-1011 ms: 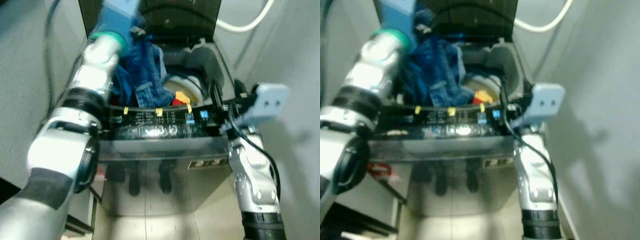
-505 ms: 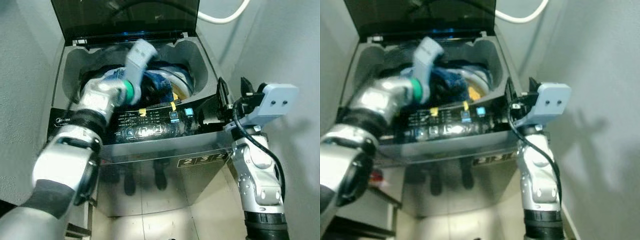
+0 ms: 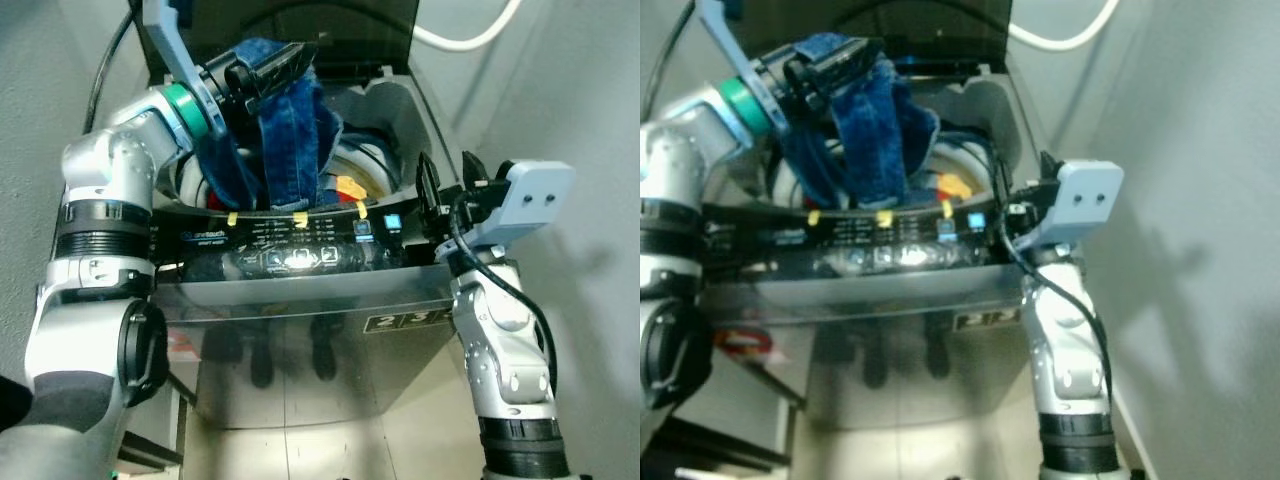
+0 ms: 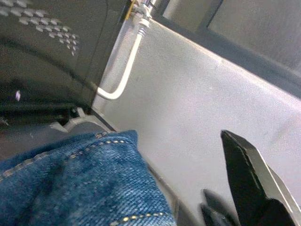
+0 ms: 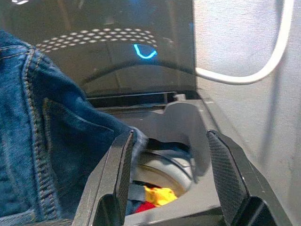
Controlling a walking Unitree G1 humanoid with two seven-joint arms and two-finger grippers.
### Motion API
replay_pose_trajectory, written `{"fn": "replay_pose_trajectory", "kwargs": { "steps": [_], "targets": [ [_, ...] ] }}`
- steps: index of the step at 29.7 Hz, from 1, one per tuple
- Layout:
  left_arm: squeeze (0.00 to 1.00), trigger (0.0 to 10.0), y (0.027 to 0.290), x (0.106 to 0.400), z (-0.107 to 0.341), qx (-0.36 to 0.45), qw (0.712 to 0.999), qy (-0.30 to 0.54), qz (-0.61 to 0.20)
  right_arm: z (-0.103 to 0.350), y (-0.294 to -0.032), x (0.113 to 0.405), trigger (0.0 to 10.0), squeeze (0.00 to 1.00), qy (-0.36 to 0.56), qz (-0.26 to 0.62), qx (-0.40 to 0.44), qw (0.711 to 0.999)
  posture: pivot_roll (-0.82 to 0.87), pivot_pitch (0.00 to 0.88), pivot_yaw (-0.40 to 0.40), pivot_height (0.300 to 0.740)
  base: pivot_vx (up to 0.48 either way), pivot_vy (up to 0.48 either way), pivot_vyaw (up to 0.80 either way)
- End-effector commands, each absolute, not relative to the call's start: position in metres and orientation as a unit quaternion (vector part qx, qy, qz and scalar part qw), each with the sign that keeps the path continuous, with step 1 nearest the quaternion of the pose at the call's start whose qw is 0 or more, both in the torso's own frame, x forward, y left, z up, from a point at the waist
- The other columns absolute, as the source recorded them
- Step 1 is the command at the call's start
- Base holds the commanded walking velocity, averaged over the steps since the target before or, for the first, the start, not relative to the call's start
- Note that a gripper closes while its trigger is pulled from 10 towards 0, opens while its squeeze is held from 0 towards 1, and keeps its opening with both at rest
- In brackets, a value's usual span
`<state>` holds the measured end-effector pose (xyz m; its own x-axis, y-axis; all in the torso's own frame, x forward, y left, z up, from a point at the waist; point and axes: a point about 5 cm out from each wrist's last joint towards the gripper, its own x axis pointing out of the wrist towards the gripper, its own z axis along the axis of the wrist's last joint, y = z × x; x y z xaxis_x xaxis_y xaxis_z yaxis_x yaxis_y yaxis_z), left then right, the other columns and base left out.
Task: Clothes washing
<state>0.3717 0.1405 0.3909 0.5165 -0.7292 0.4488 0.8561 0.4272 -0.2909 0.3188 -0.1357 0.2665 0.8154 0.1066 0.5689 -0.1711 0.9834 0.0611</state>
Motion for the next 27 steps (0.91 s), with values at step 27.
{"fn": "replay_pose_trajectory", "kwargs": {
  "steps": [27],
  "targets": [
    [0.0,10.0,0.169,0.378,0.343,0.388,0.836,-0.021,-0.387,0.262,-0.138,0.32,10.0,0.0,-0.291,0.064,0.062,0.953,0.05,0.178,0.088,0.74,0.0,0.0,0.0]
  ]
}}
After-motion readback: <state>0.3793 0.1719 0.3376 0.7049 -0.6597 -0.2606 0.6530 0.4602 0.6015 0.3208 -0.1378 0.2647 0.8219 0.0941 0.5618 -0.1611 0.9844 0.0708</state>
